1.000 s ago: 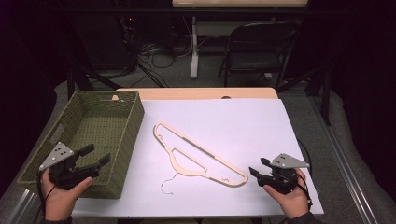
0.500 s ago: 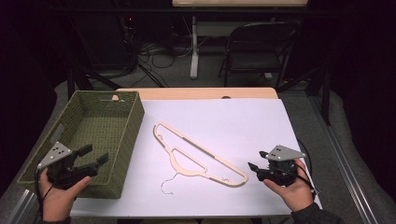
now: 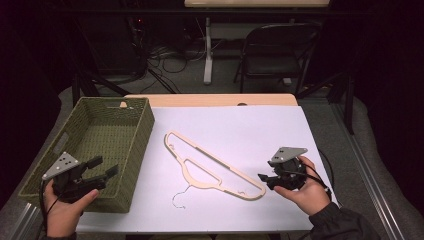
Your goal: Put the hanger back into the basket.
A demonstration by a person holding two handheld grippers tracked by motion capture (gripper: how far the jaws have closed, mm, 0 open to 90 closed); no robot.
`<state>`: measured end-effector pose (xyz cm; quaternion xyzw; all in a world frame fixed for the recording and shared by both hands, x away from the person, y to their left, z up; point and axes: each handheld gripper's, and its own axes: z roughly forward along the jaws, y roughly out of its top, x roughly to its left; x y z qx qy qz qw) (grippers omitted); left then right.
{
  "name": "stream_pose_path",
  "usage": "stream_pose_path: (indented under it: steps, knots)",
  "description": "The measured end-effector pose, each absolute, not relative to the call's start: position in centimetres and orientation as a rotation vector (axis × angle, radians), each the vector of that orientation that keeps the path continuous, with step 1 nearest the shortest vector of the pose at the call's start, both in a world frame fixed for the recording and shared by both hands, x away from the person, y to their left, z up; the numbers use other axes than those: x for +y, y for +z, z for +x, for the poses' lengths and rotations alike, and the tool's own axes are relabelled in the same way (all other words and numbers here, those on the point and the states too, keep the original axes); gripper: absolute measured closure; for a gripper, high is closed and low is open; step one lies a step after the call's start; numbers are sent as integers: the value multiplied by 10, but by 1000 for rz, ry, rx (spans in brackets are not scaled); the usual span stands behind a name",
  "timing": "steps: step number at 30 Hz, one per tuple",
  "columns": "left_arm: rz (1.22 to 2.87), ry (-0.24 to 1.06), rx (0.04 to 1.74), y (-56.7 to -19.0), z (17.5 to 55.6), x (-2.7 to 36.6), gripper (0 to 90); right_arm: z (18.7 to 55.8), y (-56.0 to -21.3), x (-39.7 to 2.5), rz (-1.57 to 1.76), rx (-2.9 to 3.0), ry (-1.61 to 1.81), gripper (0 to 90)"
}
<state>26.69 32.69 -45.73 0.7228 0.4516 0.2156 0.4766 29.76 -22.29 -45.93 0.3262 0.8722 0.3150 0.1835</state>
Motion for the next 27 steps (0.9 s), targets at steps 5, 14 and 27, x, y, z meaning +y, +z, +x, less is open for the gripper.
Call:
stream_pose_path:
  steps: [5,14,27]
  knots:
    - [1784,542,1093,-457,266,325,304,304,-456,-213,895,2533,836,440]
    - [1787,544,1098,-458,267,324,314,316,-457,-192,851,2613,788,445]
    - [1780,550,1108,-458,266,326,318,333,-455,-158,819,2737,653,491]
